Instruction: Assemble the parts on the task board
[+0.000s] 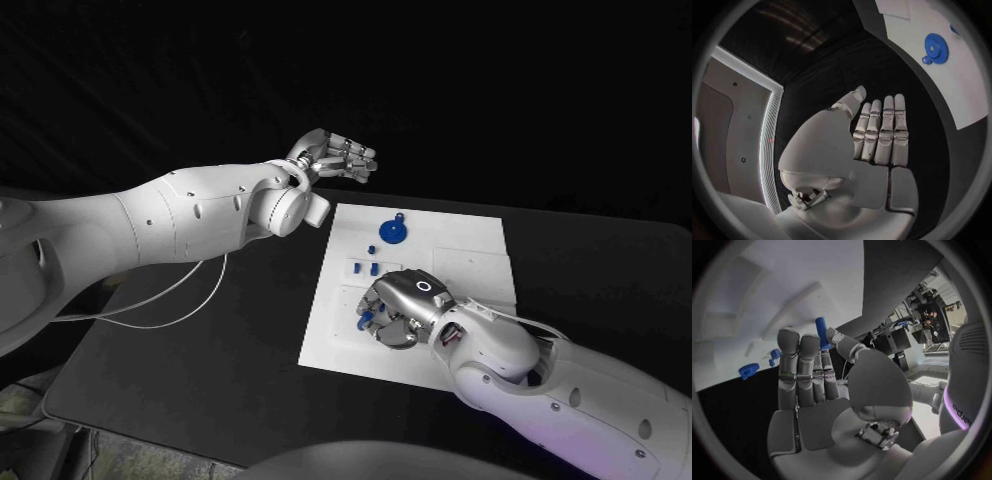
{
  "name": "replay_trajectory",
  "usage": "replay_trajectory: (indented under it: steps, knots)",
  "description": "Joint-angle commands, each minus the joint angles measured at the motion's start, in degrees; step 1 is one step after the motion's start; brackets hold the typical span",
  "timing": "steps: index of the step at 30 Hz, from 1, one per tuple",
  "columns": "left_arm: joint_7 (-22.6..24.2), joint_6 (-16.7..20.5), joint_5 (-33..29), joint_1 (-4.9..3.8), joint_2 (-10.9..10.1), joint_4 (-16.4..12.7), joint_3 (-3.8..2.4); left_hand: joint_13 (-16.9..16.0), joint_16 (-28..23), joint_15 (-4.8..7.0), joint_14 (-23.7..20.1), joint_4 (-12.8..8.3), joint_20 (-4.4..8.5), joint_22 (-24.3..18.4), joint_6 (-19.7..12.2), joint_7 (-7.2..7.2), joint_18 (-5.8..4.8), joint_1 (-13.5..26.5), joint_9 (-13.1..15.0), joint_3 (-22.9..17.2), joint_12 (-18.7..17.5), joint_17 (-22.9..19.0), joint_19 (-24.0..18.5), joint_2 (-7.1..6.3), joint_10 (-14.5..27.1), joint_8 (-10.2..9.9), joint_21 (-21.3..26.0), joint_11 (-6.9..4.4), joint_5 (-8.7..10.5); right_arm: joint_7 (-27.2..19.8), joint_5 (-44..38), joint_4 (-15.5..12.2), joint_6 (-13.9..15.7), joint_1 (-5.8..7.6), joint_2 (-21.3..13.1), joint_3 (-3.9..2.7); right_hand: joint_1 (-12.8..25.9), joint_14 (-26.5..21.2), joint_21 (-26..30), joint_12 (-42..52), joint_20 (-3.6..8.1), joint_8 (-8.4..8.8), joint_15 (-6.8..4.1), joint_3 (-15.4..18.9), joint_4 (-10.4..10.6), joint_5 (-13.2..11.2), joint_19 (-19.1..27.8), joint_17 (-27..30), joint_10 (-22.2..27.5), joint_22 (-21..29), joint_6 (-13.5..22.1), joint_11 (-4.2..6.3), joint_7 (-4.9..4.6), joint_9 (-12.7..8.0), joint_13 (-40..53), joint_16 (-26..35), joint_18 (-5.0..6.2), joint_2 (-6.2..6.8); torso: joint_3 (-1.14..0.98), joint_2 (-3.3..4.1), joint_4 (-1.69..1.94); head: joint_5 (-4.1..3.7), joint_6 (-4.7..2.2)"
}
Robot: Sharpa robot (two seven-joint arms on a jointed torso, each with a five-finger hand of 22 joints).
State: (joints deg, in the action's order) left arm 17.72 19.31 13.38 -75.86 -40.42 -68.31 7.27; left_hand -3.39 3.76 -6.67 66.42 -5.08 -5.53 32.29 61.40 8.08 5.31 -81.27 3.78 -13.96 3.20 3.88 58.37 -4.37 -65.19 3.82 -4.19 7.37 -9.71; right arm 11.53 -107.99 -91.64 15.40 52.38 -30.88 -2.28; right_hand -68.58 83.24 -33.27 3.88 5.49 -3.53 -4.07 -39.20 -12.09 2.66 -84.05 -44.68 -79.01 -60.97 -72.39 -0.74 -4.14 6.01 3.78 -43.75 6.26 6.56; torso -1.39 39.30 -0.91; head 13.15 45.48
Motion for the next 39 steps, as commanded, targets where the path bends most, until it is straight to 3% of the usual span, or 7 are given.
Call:
replay_trajectory:
  steps: [1,15,39]
  knots:
    - [0.3,-0.8,-0.3,-0.02,0.1,0.0,-0.04,0.1,-0.3,0.02,-0.3,0.4,0.01,-0.1,-0.3,-0.08,0.36,-0.4,0.0,0.1,0.2,-0.1,0.3,0.24,0.3,-0.2,-0.1,-0.14,0.19,1.3,-1.6,0.1,-2.3,-0.05,0.1,0.07,-0.6,0.1,0.1,0.1,0.28,-0.18,-0.38,0.1,-0.3,0.2,-2.3,-0.1,-0.7,0.0,-0.5,0.31,0.08,0.0,0.1,0.4,1.15,-1.11,0.01,0.02,0.02,-0.07,0.12]
    - [0.2,-0.9,-0.3,-0.02,0.1,0.0,-0.04,0.1,-0.3,0.02,-0.3,0.4,0.01,-0.1,-0.3,-0.08,0.36,-0.4,0.0,0.1,0.2,-0.1,0.3,0.24,0.3,-0.2,-0.1,-0.14,0.19,2.4,-2.2,0.3,-4.4,-0.05,0.2,0.35,-0.5,0.0,0.4,0.1,0.34,-0.2,-0.41,0.2,-0.5,0.2,-2.2,0.0,-0.8,-0.1,-0.6,0.33,0.09,-0.1,0.1,0.4,0.99,-1.23,-0.02,0.01,-0.03,0.0,0.23]
    - [-0.1,-1.3,-2.7,-0.01,0.1,0.3,-0.04,0.1,-0.3,0.01,-0.4,0.4,0.01,-0.2,-0.4,-0.08,0.38,-0.4,0.0,0.2,0.2,-0.1,0.3,0.31,0.3,-0.2,-0.1,-0.15,0.28,4.8,-3.9,0.7,-5.1,-0.03,1.7,0.77,0.0,-0.1,1.2,0.0,0.29,-0.14,-0.3,0.5,-0.3,0.3,-2.2,0.2,-0.1,0.0,0.0,0.17,-0.06,-0.2,0.1,0.7,0.89,-1.09,0.02,-0.01,0.02,-0.01,0.2]
